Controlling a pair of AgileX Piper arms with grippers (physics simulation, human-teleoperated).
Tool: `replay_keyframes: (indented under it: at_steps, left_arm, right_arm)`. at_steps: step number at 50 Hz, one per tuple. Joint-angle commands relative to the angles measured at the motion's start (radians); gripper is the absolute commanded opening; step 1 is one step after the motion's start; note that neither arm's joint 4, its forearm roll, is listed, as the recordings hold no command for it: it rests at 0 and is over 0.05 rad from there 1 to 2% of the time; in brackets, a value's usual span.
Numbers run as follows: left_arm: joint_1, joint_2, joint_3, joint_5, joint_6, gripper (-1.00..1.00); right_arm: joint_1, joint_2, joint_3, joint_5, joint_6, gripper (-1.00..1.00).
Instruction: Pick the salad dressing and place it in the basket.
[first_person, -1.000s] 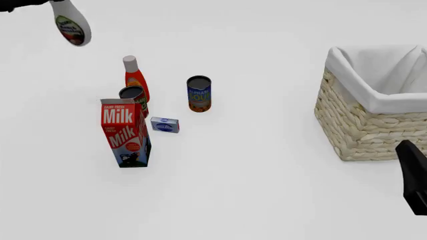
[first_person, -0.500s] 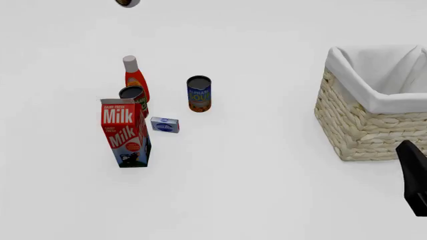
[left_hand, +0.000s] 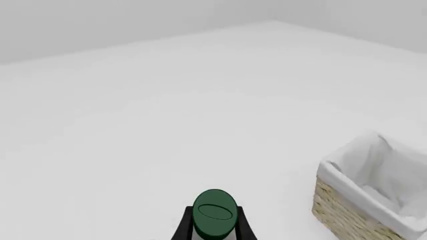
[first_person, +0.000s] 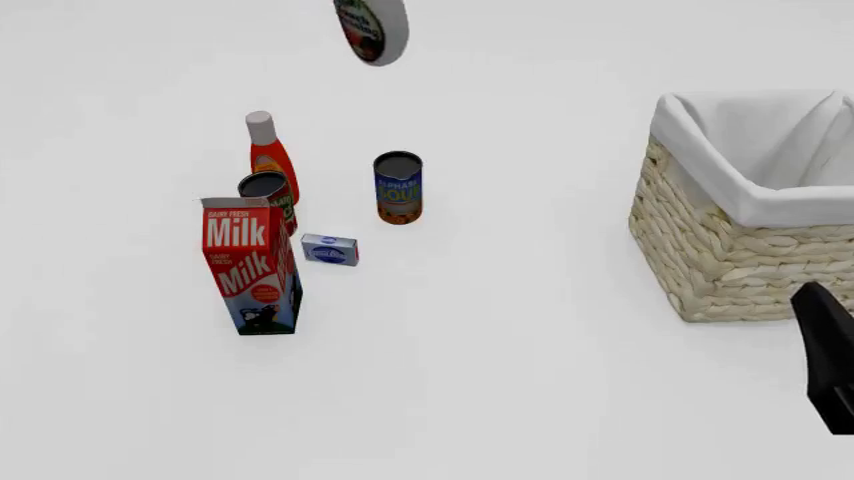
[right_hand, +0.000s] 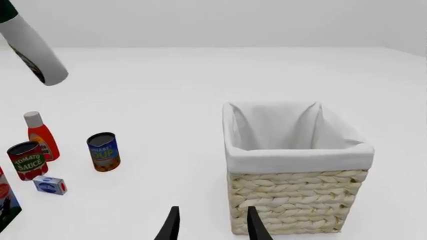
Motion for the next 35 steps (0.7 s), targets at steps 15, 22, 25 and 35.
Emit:
replay_keyframes:
  at_steps: [15, 22, 25, 35]
  left_arm:
    - [-0.178, 0.058, -0.024, 0.001, -0.007, -1.00]
    - [-0.204, 0.088, -0.018, -0.012, -0.012, -1.00]
    - [-0.216, 0.091, -0.016, -0.014, -0.009, -1.00]
    - [-0.264, 0.112, 0.008, -0.035, -0.018, -1.00]
  right_arm:
    - [0.001, -0.012, -0.007, 0.011, 0.001, 1.00]
    - [-0.003, -0.015, -0.005, 0.012, 0.004, 1.00]
    - [-0.002, -0.015, -0.006, 0.013, 0.004, 1.00]
    - [-0.006, -0.016, -0.006, 0.010, 0.008, 1.00]
